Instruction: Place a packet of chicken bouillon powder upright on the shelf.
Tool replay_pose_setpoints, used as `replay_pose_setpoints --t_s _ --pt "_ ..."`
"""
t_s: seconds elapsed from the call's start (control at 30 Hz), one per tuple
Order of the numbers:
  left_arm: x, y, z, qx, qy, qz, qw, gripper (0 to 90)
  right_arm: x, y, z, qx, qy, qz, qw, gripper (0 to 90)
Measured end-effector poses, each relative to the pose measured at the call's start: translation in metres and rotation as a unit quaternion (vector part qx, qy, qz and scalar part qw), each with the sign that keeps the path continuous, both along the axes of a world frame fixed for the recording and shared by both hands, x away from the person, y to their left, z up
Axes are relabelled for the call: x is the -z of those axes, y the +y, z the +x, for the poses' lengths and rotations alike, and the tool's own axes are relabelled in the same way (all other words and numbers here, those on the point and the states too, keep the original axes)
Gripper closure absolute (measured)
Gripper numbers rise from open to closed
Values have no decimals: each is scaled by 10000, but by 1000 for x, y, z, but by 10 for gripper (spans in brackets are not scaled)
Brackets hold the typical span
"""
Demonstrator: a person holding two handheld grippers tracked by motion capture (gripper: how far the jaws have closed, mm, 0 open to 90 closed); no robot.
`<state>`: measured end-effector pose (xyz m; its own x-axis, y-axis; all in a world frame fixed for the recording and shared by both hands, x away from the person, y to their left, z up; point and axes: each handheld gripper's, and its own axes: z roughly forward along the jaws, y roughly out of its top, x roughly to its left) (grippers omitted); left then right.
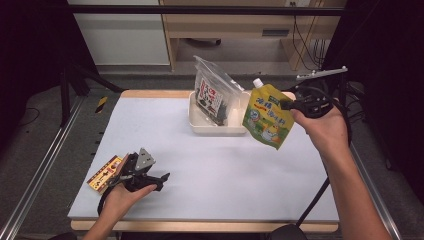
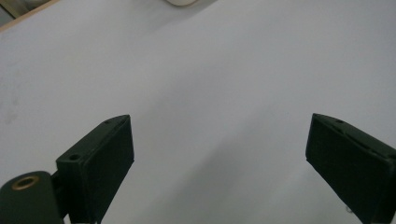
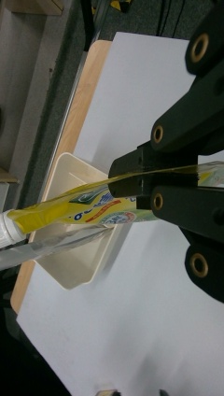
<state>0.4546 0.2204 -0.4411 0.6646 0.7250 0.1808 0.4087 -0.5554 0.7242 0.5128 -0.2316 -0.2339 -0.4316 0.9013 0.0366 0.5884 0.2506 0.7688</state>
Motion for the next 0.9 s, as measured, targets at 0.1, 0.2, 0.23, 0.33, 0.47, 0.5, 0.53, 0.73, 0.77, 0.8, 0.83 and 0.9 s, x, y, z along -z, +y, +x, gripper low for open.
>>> replay_pose_setpoints --t_s 0.1,0.2,0.23,0.33,0.47,0.5,0.53,0.73,0.77,0.8,0.83,0.9 --pt "1 0 -2 -21 -3 -42 10000 74 -2 0 3 104 -2 67 9999 900" --pt "3 -2 -4 -74 -29 -145 9999 75 -6 3 10 268 18 96 9996 900" --pt "3 -1 -4 -85 -28 -148 9999 76 -7 4 13 304 16 74 9995 900" --pt "5 1 -3 -103 2 -82 9999 77 -9 7 20 435 4 47 9990 900" --pt "6 1 -2 -143 3 -141 9998 79 -9 12 29 545 11 40 9985 900" --pt "6 2 -2 -118 20 -77 9999 79 -10 13 32 594 32 44 9982 900" --pt "6 2 -2 -128 16 -93 9999 79 -9 15 35 611 45 47 9981 900" --pt "6 2 -2 -110 1 -67 9999 81 -6 25 52 766 76 121 9970 900" --pt "6 2 -2 -111 0 -76 9999 81 -6 25 52 766 76 121 9970 900" --pt "7 1 -2 -139 -23 -132 9998 81 -5 29 58 842 78 196 9962 900" --pt "7 1 -2 -154 -30 -174 9997 81 -4 31 61 858 68 223 9960 900" --pt "8 1 -2 -145 -21 -157 9998 81 -3 34 65 900 46 315 9954 900"
